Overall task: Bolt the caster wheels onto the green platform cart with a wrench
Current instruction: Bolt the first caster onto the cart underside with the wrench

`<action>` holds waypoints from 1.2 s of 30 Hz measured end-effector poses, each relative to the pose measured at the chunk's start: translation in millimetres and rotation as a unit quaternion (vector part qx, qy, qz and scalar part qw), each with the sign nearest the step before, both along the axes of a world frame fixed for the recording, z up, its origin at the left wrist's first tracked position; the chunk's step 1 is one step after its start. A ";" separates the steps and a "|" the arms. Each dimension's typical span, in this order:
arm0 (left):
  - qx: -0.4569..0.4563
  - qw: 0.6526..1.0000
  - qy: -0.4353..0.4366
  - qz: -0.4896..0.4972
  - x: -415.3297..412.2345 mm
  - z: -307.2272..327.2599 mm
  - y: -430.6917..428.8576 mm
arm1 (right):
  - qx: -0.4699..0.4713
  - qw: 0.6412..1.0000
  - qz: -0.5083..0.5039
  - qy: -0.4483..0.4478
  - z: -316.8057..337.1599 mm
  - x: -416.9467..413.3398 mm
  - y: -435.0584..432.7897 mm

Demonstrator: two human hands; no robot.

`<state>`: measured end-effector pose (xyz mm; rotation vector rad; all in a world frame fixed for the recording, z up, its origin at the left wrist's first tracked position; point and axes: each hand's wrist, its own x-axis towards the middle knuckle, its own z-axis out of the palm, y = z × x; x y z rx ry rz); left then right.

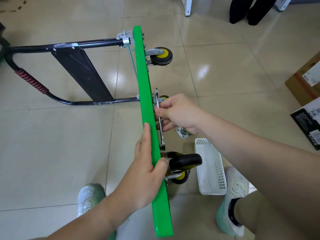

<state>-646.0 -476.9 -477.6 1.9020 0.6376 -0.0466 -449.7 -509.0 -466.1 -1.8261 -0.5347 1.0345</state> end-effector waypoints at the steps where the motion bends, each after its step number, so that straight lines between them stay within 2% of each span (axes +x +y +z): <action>1: -0.002 1.000 0.001 -0.001 -0.3 0.2 0.2 | 0.012 1.000 0.002 -0.009 1.2 -2.4 -1.2; 7: -0.003 1.000 0.006 -0.005 0.9 3.0 0.7 | 0.070 0.996 -0.054 -0.017 2.3 -13.3 -15.4; 11: -0.003 1.000 0.003 -0.001 1.2 3.8 -1.2 | 0.059 0.995 -0.080 0.014 3.4 -12.5 -17.8; 17: -0.005 1.000 0.001 0.004 0.6 3.8 -1.5 | 0.084 0.995 -0.050 -0.031 10.5 -24.3 -18.9; 20: 0.001 1.000 0.002 0.000 1.3 3.6 -0.6 | 0.122 0.990 -0.059 -0.027 12.0 -33.5 -27.9; 27: 0.008 1.000 -0.003 0.003 2.1 1.3 -1.6 | 0.145 0.986 -0.087 -0.014 17.5 -37.1 -38.1; 32: 0.002 1.000 -0.005 0.010 1.9 0.7 -2.6 | 0.124 0.984 -0.129 -0.010 18.9 -17.8 -43.7; 36: 0.000 1.000 -0.004 0.006 1.3 1.9 -3.1 | 0.101 0.988 -0.112 0.026 16.9 -4.8 -37.5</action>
